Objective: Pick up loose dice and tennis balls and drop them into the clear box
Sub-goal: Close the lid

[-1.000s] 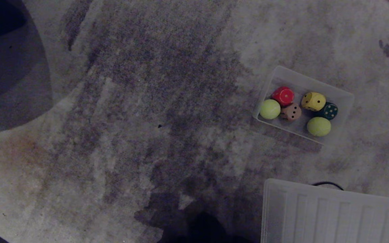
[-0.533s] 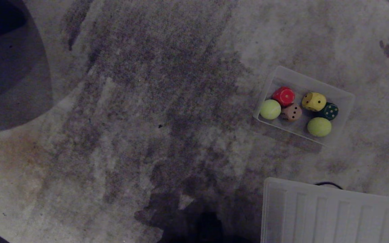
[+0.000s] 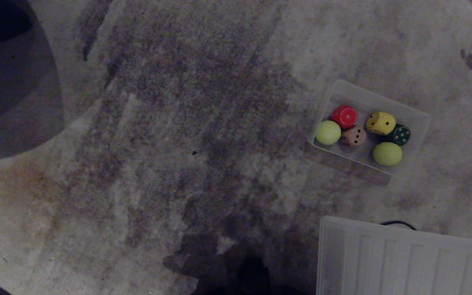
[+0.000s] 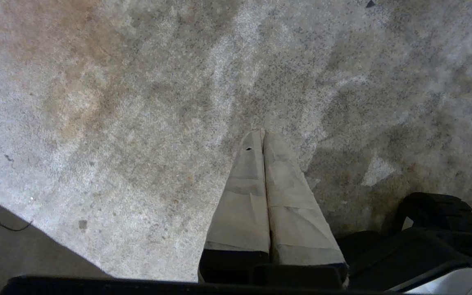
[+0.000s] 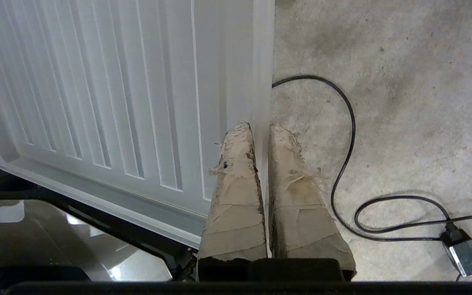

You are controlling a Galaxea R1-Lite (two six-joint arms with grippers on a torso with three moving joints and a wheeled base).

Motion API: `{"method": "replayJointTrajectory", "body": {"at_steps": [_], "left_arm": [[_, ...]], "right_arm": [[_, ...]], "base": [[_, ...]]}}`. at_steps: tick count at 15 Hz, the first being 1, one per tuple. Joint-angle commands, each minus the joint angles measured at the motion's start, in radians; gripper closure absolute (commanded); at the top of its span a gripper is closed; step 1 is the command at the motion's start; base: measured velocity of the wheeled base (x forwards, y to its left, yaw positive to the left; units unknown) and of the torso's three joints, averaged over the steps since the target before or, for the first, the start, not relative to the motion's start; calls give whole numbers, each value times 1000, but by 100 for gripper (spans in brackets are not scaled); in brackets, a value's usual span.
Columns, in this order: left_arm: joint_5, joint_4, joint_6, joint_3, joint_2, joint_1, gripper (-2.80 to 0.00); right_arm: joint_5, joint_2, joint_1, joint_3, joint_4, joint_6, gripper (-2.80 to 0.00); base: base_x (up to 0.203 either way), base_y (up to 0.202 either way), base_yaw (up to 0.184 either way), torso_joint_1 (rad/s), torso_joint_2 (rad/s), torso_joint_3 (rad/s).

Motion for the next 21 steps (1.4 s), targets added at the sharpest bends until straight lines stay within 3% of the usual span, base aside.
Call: {"method": "replayJointTrajectory", "body": {"at_steps": [1,15,21], "left_arm": [[0,0,0,2,1,0,0],[-3,0,1,2,1,0,0],[-1,0,1,2,1,0,0]], "right_arm": [[1,1,1,0,1,1,0],[1,1,-1,0,1,2,0],[2,1,1,0,1,1,0]], "base": [[0,0,0,0,0,0],[0,0,0,0,0,0],[3,7,-170,3,2,2]]}}
